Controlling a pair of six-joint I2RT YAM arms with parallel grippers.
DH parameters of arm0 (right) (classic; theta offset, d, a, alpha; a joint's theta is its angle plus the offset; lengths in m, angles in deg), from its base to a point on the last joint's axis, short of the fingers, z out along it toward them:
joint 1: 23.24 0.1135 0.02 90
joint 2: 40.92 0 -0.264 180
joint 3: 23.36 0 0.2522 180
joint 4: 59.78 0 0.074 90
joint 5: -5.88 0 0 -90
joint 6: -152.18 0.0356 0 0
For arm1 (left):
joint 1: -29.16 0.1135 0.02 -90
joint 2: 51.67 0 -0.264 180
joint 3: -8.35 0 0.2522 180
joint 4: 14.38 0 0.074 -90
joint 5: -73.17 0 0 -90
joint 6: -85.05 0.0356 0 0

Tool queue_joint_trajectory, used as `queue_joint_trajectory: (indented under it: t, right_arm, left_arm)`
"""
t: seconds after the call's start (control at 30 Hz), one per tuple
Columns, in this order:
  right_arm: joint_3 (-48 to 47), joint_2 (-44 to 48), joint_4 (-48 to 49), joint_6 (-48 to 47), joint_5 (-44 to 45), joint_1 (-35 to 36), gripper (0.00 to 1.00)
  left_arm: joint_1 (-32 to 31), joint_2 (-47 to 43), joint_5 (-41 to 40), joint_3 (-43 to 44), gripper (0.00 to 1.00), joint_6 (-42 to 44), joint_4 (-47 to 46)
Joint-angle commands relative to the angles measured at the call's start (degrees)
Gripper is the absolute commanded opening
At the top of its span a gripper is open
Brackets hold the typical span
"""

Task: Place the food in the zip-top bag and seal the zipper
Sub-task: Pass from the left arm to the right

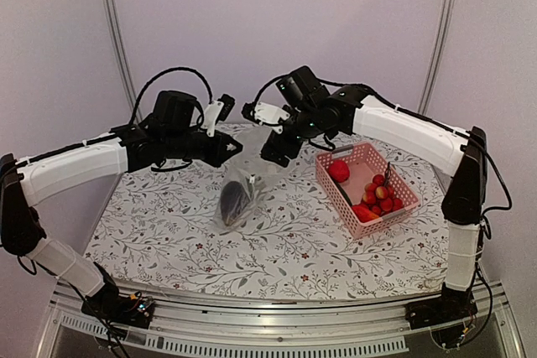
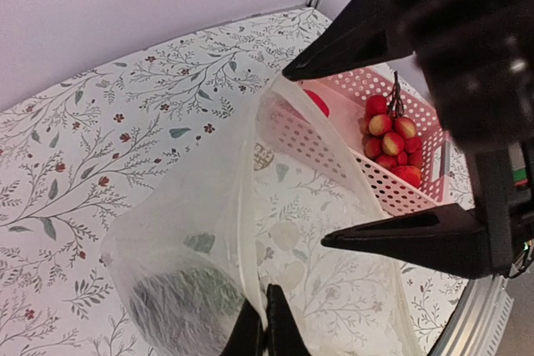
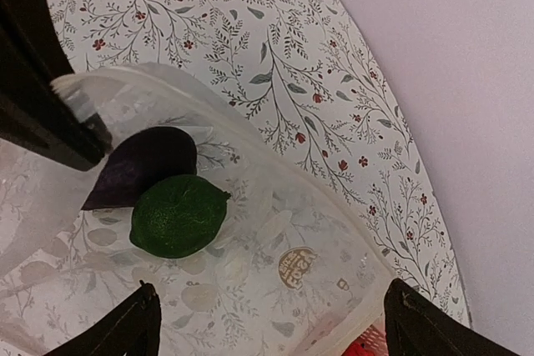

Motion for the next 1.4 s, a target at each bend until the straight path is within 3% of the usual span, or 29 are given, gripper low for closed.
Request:
queue_joint_trajectory:
  t: [0.0,0.17,0.3,0.37,0.47,0.57,0.7,0.87,1.03,1.2,1.27,1.33,1.37]
  right_arm:
    - [1.76,7.55,0.71,-0.37,-2.89,0.38,0.92]
    - [4.92,13.4,1.98,-3.75,-0.56,0.37,0.92]
    - [9.24,15.46,2.93,-6.68,1.5,0.15,0.92]
    - [10.93,16.42,1.22,-7.03,-3.55,0.15,0.91]
    - [12.85,18.0,-4.49,-10.76,-18.01,0.46,0.84]
    - [14.59,18.47,-6.03,-16.78,-22.02,1.02,0.76]
    - [13.14,15.19,-5.58,-19.22,-21.35,1.22,0.7]
    - [10.17,10.81,-1.57,-21.18,-19.49,1.68,0.69]
    - [1.75,2.42,-2.31,-20.03,-19.43,1.92,0.68]
    - [-0.47,-3.42,-2.28,-21.98,-20.84,3.76,0.69]
    - [-0.68,-4.64,-3.02,-22.86,-21.1,4.77,0.59]
    - [-1.3,-5.58,-3.21,-22.83,-20.9,5.33,0.34]
    - [-1.77,-5.87,-3.21,-22.47,-20.94,5.59,0.15]
  left_arm:
    - [2.24,-1.45,-1.8,0.62,0.0,1.74,1.58]
    - [7.56,-3.48,-0.02,-1.78,0.0,-0.18,-0.74]
    - [6.15,5.07,2.27,6.92,0.0,0.9,10.64]
    - [6.66,4.03,3.64,5.94,0.0,-0.52,7.62]
    - [8.81,3.4,1.98,3.14,0.0,-0.75,6.12]
    - [8.95,4.99,2.91,4.27,0.0,-0.49,7.37]
    - [8.93,5.38,4.51,4.07,0.0,-0.96,6.73]
    - [8.93,4.36,4.52,3.42,0.0,-1.09,5.88]
    - [8.86,3.76,5.94,3.16,0.0,-1.54,5.22]
    - [8.79,2.95,7.27,2.74,0.0,-1.99,4.34]
    - [8.72,2.61,7.23,2.56,0.0,-1.94,4.17]
    - [8.69,2.22,7.19,2.54,0.0,-1.86,4.09]
    - [8.7,2.02,7.28,2.56,0.0,-1.7,4.07]
